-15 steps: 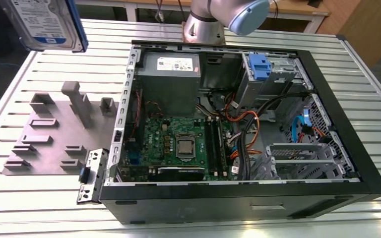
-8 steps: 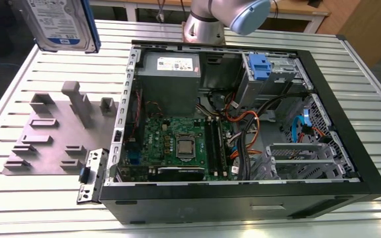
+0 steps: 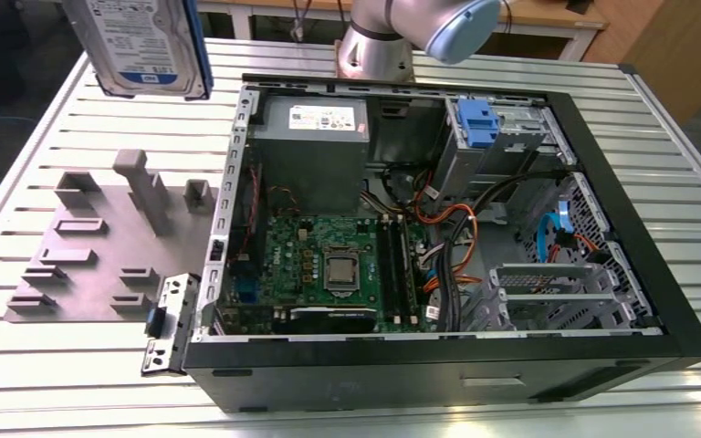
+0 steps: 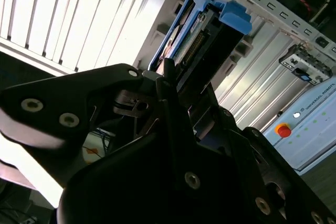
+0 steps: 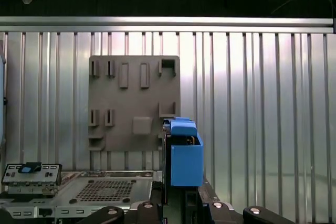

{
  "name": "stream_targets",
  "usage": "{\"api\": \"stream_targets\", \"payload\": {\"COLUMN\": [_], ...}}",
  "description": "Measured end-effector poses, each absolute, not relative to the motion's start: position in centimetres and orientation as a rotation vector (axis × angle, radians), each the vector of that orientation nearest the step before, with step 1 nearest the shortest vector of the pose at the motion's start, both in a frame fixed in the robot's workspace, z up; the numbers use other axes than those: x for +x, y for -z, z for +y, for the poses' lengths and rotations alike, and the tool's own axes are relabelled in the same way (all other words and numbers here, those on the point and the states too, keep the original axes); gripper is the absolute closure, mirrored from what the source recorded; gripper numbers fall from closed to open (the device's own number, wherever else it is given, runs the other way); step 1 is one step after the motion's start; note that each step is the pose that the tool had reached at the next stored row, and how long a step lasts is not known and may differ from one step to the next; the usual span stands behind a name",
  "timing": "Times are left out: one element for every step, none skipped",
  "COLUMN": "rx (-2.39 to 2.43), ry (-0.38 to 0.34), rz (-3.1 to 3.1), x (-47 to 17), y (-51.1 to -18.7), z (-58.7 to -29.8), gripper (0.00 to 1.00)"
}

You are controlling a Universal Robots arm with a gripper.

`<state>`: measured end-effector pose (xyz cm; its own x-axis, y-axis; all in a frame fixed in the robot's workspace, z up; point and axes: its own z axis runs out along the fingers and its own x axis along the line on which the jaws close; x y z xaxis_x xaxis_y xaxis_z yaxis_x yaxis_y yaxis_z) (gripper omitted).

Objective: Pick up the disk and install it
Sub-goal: 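Pick up the disk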

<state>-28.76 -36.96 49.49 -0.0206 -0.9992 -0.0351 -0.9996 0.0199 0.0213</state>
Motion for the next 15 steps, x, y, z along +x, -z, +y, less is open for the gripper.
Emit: {"api": "stream_targets", "payload": {"rx": [-2.191,-2.191,-2.191,-2.191,-2.191,-2.191,-2.191,-2.191,-2.191,-2.191,-2.191,-2.191,-2.191,-2.191,-2.191], "ry": [-0.062,-0.062,-0.062,-0.062,-0.062,-0.062,-0.062,-0.062,-0.062,-0.062,-0.062,-0.062,-0.062,-0.062,-0.062], "rz": [2.236,2.236,2.236,2.236,2.236,2.236,2.236,2.236,2.236,2.236,2.236,2.236,2.236,2.236,2.236], "x": [-28.4,-28.0,-27.7,-27.4,-27.0,-26.7,-26.3,-25.9,-25.5,-25.1,-24.7,-24.2,-23.8,-23.4,-23.0], "y": [-49.5,-49.5,-49.5,-49.4,-49.4,-49.4,-49.4,-49.4,-49.4,-49.4,-49.4,-49.4,-49.3,-49.3,-49.3], "z": [-37.0,-37.0,-37.0,-37.0,-37.0,-37.0,-37.0,-37.0,-37.0,-37.0,-37.0,-37.0,-37.0,-37.0,-37.0], "gripper": [0.65,0.65,0.65,0.65,0.65,0.65,0.65,0.65,0.65,0.65,0.65,0.65,0.65,0.65,0.65]}}
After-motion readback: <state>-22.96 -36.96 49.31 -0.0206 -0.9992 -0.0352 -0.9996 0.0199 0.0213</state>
